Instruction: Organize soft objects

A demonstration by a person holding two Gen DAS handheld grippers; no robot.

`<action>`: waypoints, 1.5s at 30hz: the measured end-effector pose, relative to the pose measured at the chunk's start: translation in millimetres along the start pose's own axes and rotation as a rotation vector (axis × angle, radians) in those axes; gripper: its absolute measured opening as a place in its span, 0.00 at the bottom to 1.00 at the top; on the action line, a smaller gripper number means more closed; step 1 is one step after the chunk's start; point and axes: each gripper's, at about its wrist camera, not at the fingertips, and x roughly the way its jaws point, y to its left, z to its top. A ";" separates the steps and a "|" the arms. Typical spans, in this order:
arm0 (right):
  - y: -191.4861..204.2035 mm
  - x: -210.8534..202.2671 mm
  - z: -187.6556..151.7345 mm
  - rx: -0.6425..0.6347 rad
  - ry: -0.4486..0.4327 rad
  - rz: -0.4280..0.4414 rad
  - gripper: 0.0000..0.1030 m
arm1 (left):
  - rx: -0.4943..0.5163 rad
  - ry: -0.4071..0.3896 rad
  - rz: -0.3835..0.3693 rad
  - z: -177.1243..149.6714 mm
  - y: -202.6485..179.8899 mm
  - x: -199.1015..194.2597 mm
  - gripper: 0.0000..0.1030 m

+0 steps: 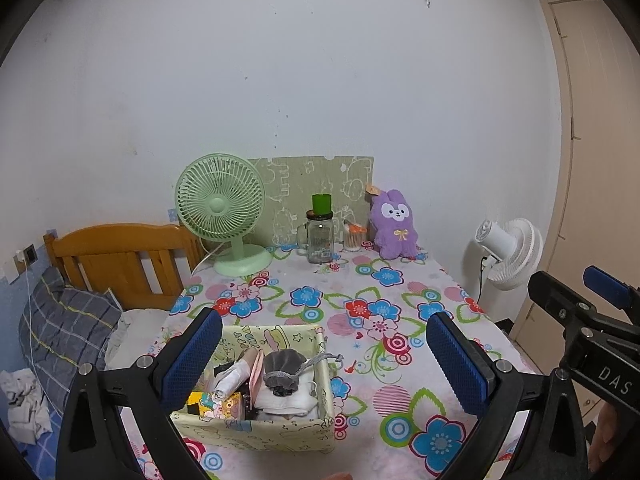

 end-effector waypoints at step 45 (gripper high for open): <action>1.3 1.2 -0.3 0.016 0.000 0.008 0.92 | -0.009 0.017 0.014 -0.8 2.2 1.9 1.00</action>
